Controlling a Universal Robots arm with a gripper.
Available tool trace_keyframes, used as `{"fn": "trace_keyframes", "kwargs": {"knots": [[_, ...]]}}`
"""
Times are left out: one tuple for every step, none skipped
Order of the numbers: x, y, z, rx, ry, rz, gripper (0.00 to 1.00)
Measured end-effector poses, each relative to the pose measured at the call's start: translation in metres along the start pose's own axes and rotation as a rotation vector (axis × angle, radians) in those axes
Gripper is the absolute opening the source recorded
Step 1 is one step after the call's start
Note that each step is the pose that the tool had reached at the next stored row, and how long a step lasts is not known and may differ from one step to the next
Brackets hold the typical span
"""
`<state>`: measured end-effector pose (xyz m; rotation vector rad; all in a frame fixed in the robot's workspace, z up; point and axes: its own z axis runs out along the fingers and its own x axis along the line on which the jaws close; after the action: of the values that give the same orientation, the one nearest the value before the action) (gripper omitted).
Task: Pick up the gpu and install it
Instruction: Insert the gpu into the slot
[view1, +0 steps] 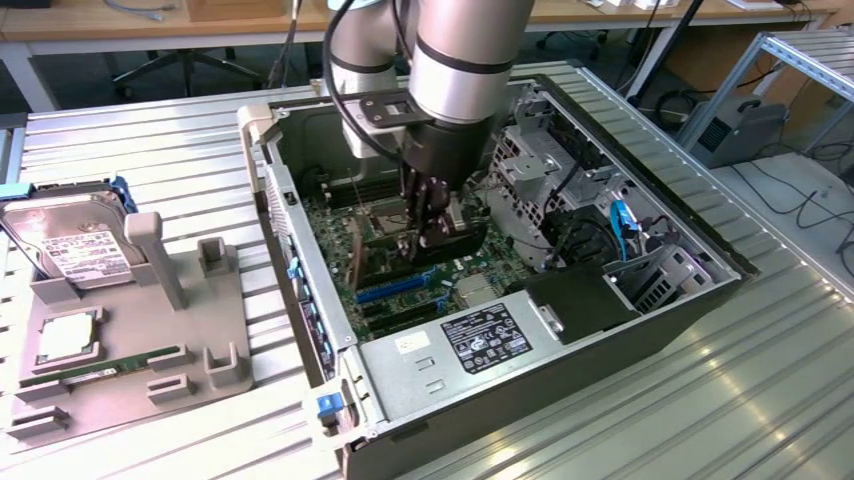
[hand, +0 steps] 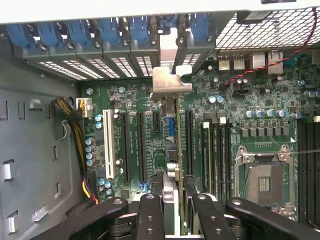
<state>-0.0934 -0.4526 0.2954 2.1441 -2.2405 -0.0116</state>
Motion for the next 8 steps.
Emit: {"fn": "trace_keyframes", "kwargs": {"knots": [[0.0000, 0.0003, 0.0011, 0.0000, 0.0012, 0.001, 0.27], [-0.0001, 0.0012, 0.0022, 0.0001, 0.0022, 0.001, 0.27], [-0.0003, 0.0020, 0.0029, 0.0001, 0.0029, 0.001, 0.27], [-0.0005, 0.0028, 0.0036, 0.0001, 0.0030, 0.001, 0.27], [-0.0006, 0.0038, 0.0044, 0.0001, 0.0031, 0.001, 0.27], [-0.0007, 0.0046, 0.0051, 0.0001, 0.0033, 0.001, 0.27], [-0.0009, 0.0055, 0.0060, 0.0002, 0.0038, 0.001, 0.27], [-0.0013, 0.0062, 0.0067, 0.0001, 0.0053, 0.001, 0.27]]}}
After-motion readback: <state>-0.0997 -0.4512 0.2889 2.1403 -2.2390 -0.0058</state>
